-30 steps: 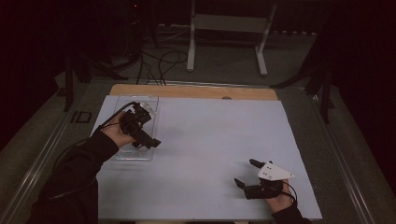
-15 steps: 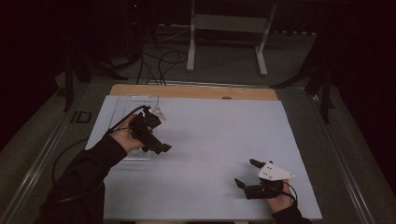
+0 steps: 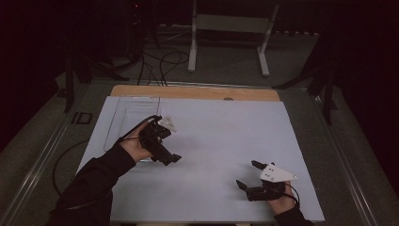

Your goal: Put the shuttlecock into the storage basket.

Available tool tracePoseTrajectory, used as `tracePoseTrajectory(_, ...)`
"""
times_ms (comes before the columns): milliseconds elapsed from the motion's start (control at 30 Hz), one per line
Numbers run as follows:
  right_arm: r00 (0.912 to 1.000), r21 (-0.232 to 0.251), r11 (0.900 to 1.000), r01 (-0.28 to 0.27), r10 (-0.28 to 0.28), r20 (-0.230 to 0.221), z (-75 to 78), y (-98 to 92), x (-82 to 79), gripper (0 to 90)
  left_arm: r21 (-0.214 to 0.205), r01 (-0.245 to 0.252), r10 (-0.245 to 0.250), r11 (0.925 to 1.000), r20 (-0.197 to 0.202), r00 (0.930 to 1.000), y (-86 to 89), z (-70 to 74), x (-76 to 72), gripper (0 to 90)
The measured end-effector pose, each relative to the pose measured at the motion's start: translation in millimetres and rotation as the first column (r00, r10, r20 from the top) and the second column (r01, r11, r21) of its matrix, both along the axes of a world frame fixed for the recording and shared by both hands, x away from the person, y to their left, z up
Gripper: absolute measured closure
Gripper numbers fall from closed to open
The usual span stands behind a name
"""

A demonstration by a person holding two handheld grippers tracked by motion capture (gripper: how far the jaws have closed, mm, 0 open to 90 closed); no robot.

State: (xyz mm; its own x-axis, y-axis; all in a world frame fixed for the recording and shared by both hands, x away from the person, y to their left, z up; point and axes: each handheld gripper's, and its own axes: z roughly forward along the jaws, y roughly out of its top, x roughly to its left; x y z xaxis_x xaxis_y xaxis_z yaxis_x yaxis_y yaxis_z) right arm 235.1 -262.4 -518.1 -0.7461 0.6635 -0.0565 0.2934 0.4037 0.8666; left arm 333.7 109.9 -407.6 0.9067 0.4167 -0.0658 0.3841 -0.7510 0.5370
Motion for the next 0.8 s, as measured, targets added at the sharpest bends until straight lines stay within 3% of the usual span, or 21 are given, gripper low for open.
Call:
tracePoseTrajectory(200, 1.0, 0.0, 1.0, -0.003, 0.003, 0.003, -0.3, 0.1, 0.4, 9.5, 0.003, 0.028, -0.028, 0.9996, -0.001, 0.9996, -9.8, -9.9, -6.7, 0.1)
tracePoseTrajectory(400, 1.0, 0.001, 1.0, 0.0, 0.0, -0.002, 0.3, -0.1, -0.3, 9.5, -0.028, 0.048, -0.048, 0.9984, 0.01, 0.9988, -15.2, -19.3, -13.7, 0.1)
tracePoseTrajectory(800, 1.0, 0.0, 1.0, -0.003, 0.003, 0.003, 0.2, 0.2, 0.1, 9.5, -0.08, 0.055, -0.053, 0.9953, 0.03, 0.9982, -9.7, -34.0, -26.3, 0.1)
